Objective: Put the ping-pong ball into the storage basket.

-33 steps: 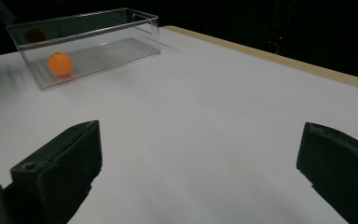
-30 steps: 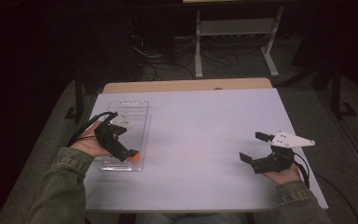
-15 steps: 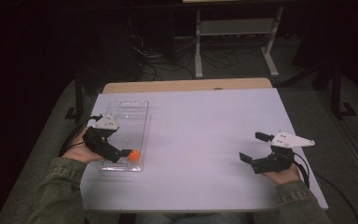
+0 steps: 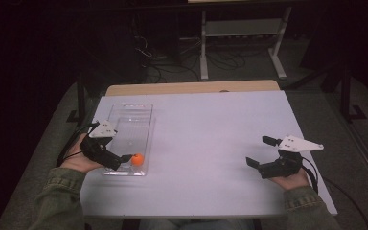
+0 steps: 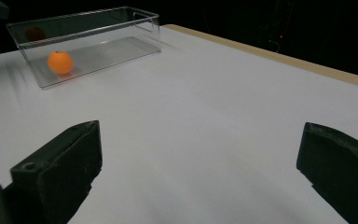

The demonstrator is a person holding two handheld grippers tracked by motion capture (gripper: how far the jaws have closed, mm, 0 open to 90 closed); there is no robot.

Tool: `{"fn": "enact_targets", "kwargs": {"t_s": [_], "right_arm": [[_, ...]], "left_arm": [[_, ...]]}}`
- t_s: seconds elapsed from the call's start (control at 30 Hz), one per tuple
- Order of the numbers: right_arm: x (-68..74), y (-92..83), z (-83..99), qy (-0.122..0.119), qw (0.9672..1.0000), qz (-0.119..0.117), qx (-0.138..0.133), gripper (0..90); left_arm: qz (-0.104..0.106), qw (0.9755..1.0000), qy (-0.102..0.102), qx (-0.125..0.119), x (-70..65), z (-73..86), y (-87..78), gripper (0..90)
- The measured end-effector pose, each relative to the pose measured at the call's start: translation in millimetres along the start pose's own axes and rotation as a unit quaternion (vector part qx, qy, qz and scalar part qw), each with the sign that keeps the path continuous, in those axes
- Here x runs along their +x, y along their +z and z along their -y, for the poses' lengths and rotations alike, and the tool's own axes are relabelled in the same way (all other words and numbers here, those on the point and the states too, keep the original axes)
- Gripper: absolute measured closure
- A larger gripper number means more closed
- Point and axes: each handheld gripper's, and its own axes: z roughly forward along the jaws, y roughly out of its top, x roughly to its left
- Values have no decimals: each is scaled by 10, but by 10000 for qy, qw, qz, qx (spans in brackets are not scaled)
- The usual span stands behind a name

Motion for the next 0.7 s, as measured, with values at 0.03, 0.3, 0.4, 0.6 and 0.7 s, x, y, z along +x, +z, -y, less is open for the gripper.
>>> {"fn": "enact_targets", "kwargs": {"t_s": [0.03, 0.3, 0.4, 0.6, 0.7], "right_arm": [[1, 0, 0, 1, 10000, -1, 0, 0], [6, 6, 1, -10, 10000, -7, 19, 0], [7, 5, 1, -7, 10000, -10, 14, 0], [2, -8, 0, 12, 10000, 16, -25, 0], [4, -6, 0, 4, 10000, 11, -14, 0]], "left_arm": [[-48, 10000, 7, -13, -9, 9, -6, 0], [-149, 9997, -69, -194, -14, 63, -51, 0], [-170, 9995, -84, -271, -25, 77, -52, 0], [-194, 9987, -177, -437, -39, 127, -66, 0], [-220, 9977, -240, -595, -44, 162, -88, 0]]}}
